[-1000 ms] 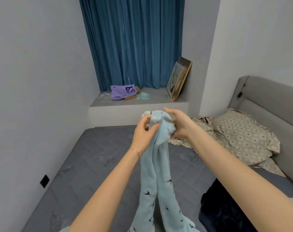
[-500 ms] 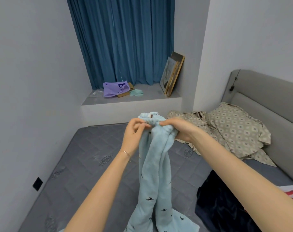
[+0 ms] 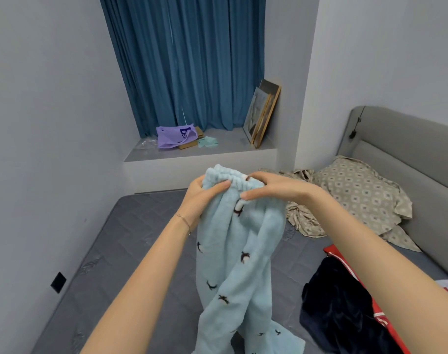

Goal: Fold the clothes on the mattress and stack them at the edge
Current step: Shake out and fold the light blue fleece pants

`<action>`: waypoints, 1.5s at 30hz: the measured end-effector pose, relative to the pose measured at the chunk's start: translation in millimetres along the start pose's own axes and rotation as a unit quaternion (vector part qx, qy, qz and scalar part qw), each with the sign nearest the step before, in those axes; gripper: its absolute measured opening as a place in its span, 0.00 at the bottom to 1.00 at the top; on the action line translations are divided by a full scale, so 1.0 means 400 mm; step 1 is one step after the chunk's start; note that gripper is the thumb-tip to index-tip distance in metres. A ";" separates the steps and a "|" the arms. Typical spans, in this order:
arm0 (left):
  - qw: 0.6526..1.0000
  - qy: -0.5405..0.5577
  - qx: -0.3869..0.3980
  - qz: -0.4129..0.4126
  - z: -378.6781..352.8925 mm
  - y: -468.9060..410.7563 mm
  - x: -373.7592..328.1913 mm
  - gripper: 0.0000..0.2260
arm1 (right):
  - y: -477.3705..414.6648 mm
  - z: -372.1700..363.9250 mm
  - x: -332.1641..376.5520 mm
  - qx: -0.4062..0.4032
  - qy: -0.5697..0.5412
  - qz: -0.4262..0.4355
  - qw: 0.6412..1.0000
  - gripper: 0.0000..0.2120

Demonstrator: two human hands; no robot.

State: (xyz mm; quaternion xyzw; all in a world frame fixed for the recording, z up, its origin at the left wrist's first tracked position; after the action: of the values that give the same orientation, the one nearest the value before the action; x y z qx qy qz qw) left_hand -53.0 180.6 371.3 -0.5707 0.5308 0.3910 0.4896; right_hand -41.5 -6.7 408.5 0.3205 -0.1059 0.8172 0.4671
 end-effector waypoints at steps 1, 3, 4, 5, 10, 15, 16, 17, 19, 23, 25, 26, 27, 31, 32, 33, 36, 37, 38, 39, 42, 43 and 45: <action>1.000 -0.003 0.012 -0.006 -0.014 0.004 -0.016 0.09 | -0.001 -0.001 0.027 -0.006 0.036 0.020 0.999 0.25; 0.999 0.000 0.037 -0.014 -0.028 0.012 -0.052 0.11 | -0.003 -0.008 0.069 -0.014 0.040 0.053 0.998 0.22; 0.999 0.009 0.045 -0.013 -0.022 0.017 -0.064 0.12 | -0.001 -0.007 0.082 -0.024 0.009 0.054 0.998 0.20; 0.999 0.015 0.051 -0.006 -0.007 0.022 -0.069 0.14 | 0.003 -0.006 0.088 -0.033 -0.037 0.052 0.997 0.20; 0.985 -0.070 0.104 0.121 0.098 0.083 0.072 0.22 | 0.028 -0.021 0.098 -0.045 -0.349 0.080 0.933 0.15; 0.988 -0.040 0.072 0.134 0.120 0.131 0.079 0.22 | 0.069 -0.048 0.065 -0.025 -0.565 0.049 0.823 0.15; 0.989 -0.034 0.070 0.123 0.122 0.126 0.051 0.20 | 0.082 -0.049 0.048 -0.035 -0.579 0.042 0.813 0.15; 0.991 -0.019 0.072 0.116 0.120 0.120 0.020 0.19 | 0.100 -0.053 0.029 -0.043 -0.594 0.041 0.802 0.16; 0.991 0.026 0.088 0.093 0.115 0.103 -0.051 0.16 | 0.125 -0.058 0.009 -0.048 -0.617 0.054 0.784 0.17; 0.982 0.085 0.143 0.087 0.041 0.062 -0.138 0.12 | 0.179 -0.046 -0.028 -0.050 -0.644 0.096 0.757 0.19; 0.976 0.062 0.164 0.131 -0.017 0.035 -0.103 0.12 | 0.206 -0.028 -0.069 -0.067 -0.653 0.099 0.748 0.20; 0.972 0.038 0.170 0.160 -0.045 0.023 -0.067 0.14 | 0.219 -0.023 -0.099 -0.079 -0.655 0.089 0.746 0.19; 0.966 0.009 0.172 0.192 -0.072 0.012 -0.023 0.15 | 0.232 -0.022 -0.134 -0.087 -0.653 0.074 0.749 0.19; 0.935 -0.172 0.185 0.248 -0.186 -0.028 0.207 0.17 | 0.282 -0.065 -0.333 -0.085 -0.622 -0.038 0.777 0.18; 0.929 -0.213 0.182 0.243 -0.215 -0.039 0.270 0.17 | 0.293 -0.082 -0.395 -0.083 -0.611 -0.076 0.783 0.17; 0.923 -0.244 0.175 0.240 -0.245 -0.048 0.336 0.17 | 0.306 -0.102 -0.460 -0.087 -0.603 -0.115 0.784 0.16; 0.919 -0.303 0.148 0.206 -0.345 -0.078 0.529 0.16 | 0.343 -0.153 -0.669 -0.128 -0.570 -0.222 0.780 0.17; 0.918 -0.315 0.140 0.195 -0.377 -0.086 0.591 0.14 | 0.353 -0.166 -0.735 -0.150 -0.547 -0.243 0.787 0.18; 0.918 -0.321 0.134 0.191 -0.409 -0.093 0.652 0.12 | 0.363 -0.175 -0.794 -0.171 -0.512 -0.252 0.803 0.18; 0.917 -0.324 0.129 0.193 -0.439 -0.099 0.711 0.11 | 0.372 -0.180 -0.847 -0.191 -0.462 -0.263 0.825 0.17; 0.900 -0.346 0.135 0.226 -0.511 -0.106 0.869 0.15 | 0.391 -0.199 -1.012 -0.219 -0.302 -0.311 0.874 0.10; 0.893 -0.357 0.142 0.235 -0.526 -0.103 0.919 0.16 | 0.398 -0.212 -1.071 -0.214 -0.267 -0.337 0.877 0.12; 0.883 -0.368 0.147 0.252 -0.540 -0.090 1.013 0.18 | 0.411 -0.235 -1.183 -0.203 -0.216 -0.378 0.877 0.15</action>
State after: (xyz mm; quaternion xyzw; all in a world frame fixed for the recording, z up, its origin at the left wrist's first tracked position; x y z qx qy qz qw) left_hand 19.6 -121.4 31.5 -0.1538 0.4896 0.6008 0.6129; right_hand -48.4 -380.5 62.0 0.4026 -0.2383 0.4492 0.7612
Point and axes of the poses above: each hand's wrist, its own y-axis away from the middle knuckle, its own z-axis out of the back of the hand, x = y × z, the point moved 4 cm from there along -y, towards the middle knuckle, and after that the axes turned 10 degrees about y, right-handed, at the moved point
